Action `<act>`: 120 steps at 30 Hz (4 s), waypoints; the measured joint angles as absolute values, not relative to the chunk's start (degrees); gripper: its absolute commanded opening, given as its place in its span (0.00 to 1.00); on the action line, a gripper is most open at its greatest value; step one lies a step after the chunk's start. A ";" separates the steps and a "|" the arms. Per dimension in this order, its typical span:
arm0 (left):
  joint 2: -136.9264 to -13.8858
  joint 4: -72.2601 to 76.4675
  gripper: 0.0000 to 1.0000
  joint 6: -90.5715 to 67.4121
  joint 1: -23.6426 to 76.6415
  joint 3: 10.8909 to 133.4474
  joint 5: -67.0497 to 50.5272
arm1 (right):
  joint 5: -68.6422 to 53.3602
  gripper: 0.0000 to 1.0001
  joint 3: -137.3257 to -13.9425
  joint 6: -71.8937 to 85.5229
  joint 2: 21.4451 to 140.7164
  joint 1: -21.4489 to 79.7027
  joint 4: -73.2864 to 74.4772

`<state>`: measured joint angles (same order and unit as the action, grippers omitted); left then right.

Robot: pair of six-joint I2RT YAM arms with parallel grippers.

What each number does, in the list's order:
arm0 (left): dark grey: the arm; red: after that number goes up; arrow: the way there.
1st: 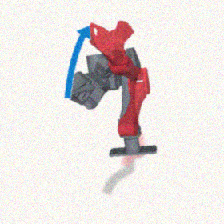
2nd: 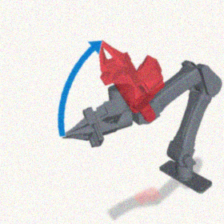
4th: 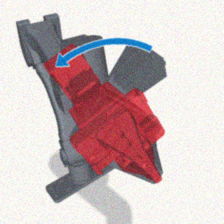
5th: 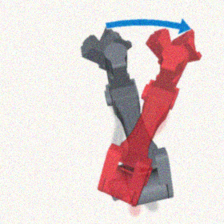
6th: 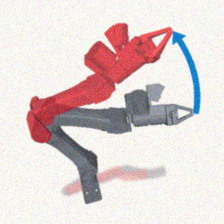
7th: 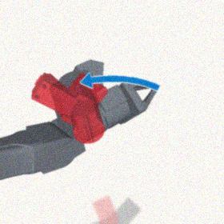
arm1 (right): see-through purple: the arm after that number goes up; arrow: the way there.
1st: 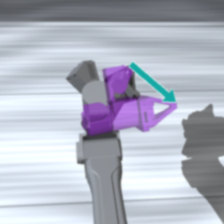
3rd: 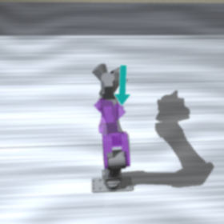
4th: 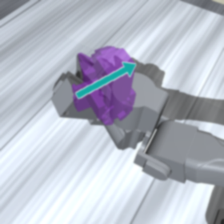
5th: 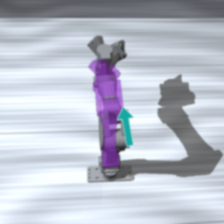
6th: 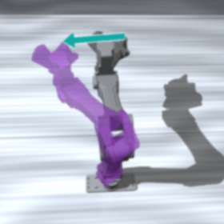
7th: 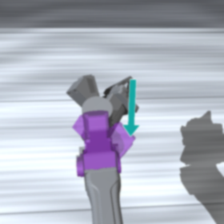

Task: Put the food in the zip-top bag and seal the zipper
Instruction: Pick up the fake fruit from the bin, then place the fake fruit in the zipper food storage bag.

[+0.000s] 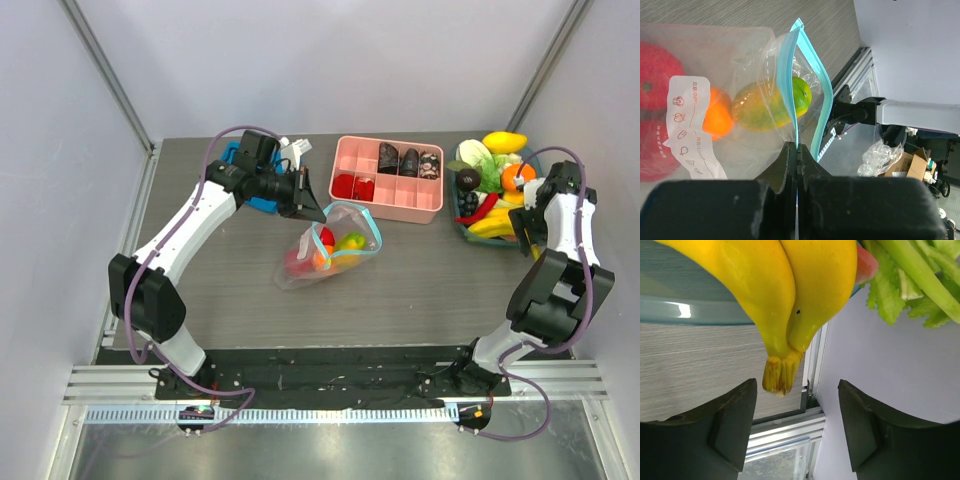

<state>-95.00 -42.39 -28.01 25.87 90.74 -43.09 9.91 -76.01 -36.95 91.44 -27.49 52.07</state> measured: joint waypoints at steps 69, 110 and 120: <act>-97.19 -44.31 0.00 -31.59 24.91 96.18 -51.05 | -17.91 0.01 -46.57 -37.95 51.79 12.56 -4.21; -97.45 -38.02 0.00 -39.40 23.24 92.99 -59.35 | -12.23 0.01 -36.27 -51.90 49.23 23.44 -15.55; -97.76 -36.07 0.00 -41.98 23.22 92.73 -61.69 | -11.97 0.01 -32.93 -59.88 47.77 25.39 -15.66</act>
<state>-97.76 -36.07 -41.98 23.22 92.73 -61.69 -11.97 -32.93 -59.88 47.77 25.39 -15.66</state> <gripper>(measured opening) 0.011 0.199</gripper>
